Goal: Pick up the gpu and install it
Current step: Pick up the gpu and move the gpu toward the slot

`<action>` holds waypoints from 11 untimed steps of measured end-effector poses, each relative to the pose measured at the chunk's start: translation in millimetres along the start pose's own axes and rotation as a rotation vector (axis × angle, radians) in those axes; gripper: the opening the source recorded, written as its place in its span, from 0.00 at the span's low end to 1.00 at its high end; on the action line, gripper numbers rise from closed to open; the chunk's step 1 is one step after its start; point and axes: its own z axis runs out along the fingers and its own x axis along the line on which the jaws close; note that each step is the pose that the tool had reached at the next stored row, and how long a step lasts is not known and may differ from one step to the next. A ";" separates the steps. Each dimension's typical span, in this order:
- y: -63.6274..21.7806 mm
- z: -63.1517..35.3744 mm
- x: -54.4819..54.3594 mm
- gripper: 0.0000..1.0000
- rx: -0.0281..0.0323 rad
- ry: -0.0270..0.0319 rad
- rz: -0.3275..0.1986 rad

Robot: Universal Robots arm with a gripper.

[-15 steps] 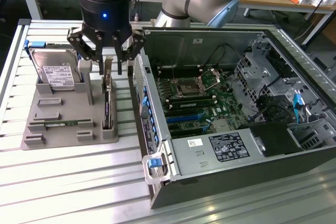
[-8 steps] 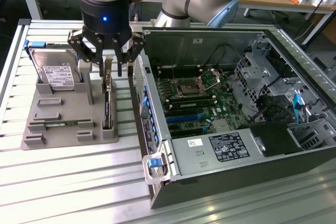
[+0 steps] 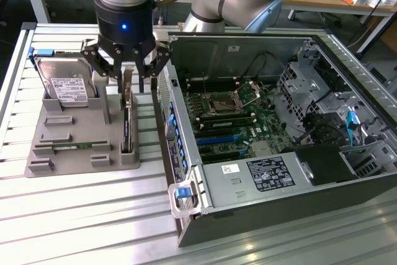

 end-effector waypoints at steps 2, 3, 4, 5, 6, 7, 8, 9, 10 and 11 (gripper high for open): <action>0.0 1.2 0.0 0.42 -0.0001 -0.0001 0.000; 0.0 1.8 0.0 0.42 -0.0001 0.0000 0.000; -0.1 2.6 0.1 0.42 -0.0001 -0.0001 0.000; -0.1 3.1 0.1 0.42 0.0000 0.0000 0.000; -0.1 3.8 0.1 0.42 -0.0001 -0.0001 0.000; -0.1 4.2 0.1 0.42 0.0000 0.0000 0.000; -0.1 4.6 0.1 0.42 0.0000 0.0000 0.000; -0.1 5.1 0.1 0.42 -0.0001 -0.0001 0.000; -0.2 5.5 0.1 0.42 0.0000 0.0000 0.000; -0.2 5.8 0.2 0.42 0.0000 0.0000 0.000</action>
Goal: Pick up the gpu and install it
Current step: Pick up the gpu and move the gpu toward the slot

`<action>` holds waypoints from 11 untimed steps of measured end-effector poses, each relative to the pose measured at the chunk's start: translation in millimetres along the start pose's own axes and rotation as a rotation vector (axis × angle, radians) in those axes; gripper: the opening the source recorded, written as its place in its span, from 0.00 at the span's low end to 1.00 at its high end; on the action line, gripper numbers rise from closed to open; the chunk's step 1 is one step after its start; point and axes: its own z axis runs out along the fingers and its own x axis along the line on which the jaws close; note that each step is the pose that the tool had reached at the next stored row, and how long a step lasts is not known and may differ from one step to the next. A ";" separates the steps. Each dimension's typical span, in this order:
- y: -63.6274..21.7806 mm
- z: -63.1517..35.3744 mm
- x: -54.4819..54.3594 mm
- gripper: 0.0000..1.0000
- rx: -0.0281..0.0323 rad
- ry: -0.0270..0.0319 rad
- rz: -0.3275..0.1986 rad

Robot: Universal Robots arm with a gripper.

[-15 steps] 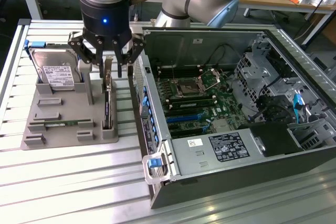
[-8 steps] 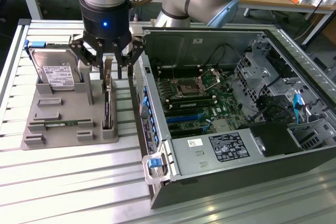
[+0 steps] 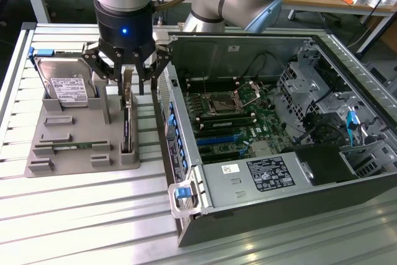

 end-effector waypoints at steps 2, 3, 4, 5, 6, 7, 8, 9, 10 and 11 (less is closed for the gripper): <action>0.0 0.7 0.0 0.42 -0.0001 -0.0001 0.000; 0.0 1.1 0.0 0.42 0.0000 0.0000 0.000; -0.1 1.9 0.0 0.42 0.0000 -0.0001 0.000; -0.1 2.7 0.1 0.42 0.0000 -0.0001 0.000; -0.1 3.2 0.1 0.42 0.0000 0.0000 0.000; -0.1 3.7 0.1 0.42 0.0000 0.0000 0.000; -0.1 4.4 0.1 0.42 -0.0001 -0.0001 0.000; -0.2 5.1 0.1 0.42 0.0000 -0.0001 0.000; -0.2 5.9 0.1 0.42 0.0000 0.0000 0.000; -0.2 6.5 0.2 0.42 0.0000 -0.0001 0.000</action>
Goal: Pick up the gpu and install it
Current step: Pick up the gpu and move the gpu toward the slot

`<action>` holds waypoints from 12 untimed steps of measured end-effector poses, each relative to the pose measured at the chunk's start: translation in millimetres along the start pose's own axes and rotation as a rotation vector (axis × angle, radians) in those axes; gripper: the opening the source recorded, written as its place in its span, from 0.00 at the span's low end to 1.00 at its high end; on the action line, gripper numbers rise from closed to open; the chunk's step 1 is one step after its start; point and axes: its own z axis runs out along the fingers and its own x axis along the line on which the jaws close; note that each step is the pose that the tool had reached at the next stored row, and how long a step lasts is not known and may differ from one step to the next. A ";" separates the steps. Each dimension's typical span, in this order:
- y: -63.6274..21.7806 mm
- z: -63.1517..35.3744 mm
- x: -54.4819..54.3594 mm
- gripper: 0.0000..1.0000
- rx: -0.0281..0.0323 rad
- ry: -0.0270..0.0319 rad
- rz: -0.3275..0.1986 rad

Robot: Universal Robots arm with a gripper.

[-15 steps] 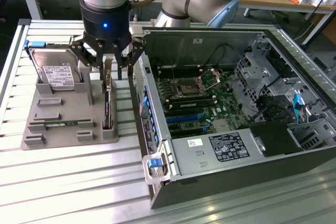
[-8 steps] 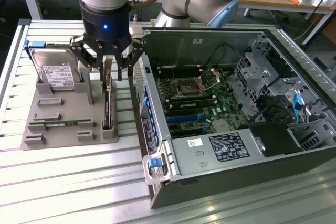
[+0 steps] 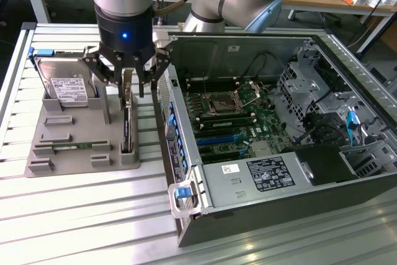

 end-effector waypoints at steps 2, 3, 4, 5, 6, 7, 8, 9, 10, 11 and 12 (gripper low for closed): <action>0.0 0.9 0.0 0.42 0.0000 0.0000 0.000; 0.0 1.4 0.0 0.42 -0.0001 0.0000 0.000; 0.0 1.7 0.0 0.42 0.0000 0.0000 0.000; -0.1 2.3 0.1 0.42 0.0000 0.0000 0.000; -0.1 2.9 0.1 0.42 0.0000 0.0000 0.000; -0.1 3.5 0.1 0.42 0.0000 0.0000 0.000; -0.1 4.0 0.1 0.42 -0.0001 -0.0001 0.000; -0.1 4.3 0.1 0.42 -0.0001 0.0000 0.000; -0.1 4.8 0.1 0.42 -0.0001 -0.0001 0.000; -0.1 5.3 0.1 0.42 0.0000 0.0000 0.000; -0.2 6.0 0.1 0.42 0.0000 0.0000 0.000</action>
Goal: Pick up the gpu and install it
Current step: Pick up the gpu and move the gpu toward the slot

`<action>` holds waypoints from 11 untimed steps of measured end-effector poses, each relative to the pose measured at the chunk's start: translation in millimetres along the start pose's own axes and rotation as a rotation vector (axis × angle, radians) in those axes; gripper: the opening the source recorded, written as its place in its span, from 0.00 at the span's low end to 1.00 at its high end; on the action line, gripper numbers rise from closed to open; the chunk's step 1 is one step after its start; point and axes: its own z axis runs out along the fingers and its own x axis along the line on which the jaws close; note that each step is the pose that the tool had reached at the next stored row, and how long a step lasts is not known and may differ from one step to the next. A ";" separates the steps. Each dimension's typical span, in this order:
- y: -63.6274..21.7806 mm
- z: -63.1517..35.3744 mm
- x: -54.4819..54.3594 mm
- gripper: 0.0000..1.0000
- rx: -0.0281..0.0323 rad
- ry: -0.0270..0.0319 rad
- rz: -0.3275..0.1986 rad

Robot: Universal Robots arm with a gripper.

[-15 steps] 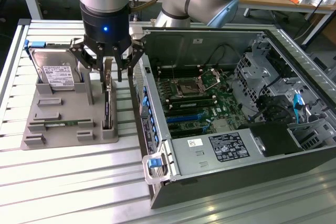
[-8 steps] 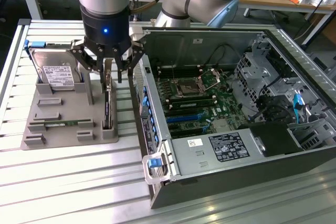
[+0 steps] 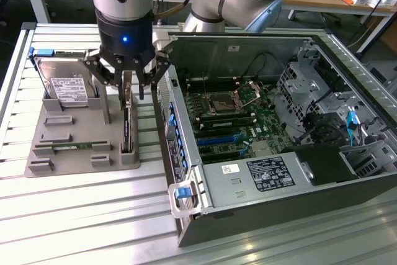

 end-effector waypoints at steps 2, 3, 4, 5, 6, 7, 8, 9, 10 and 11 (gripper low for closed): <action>0.0 1.0 0.0 0.42 0.0000 0.0000 0.000; -0.1 1.8 0.1 0.42 0.0000 0.0000 0.000; -0.1 2.1 0.1 0.42 0.0000 0.0000 0.000; -0.1 2.7 0.1 0.42 0.0000 0.0001 0.000; -0.1 3.1 0.1 0.42 0.0000 0.0000 0.000; -0.1 3.6 0.1 0.42 0.0000 0.0000 0.000; -0.1 4.0 0.1 0.42 0.0000 0.0000 0.000; -0.1 4.4 0.1 0.42 0.0001 0.0000 0.000; -0.2 4.6 0.1 0.42 0.0001 -0.0001 0.000; -0.2 5.3 0.1 0.42 -0.0001 0.0000 0.000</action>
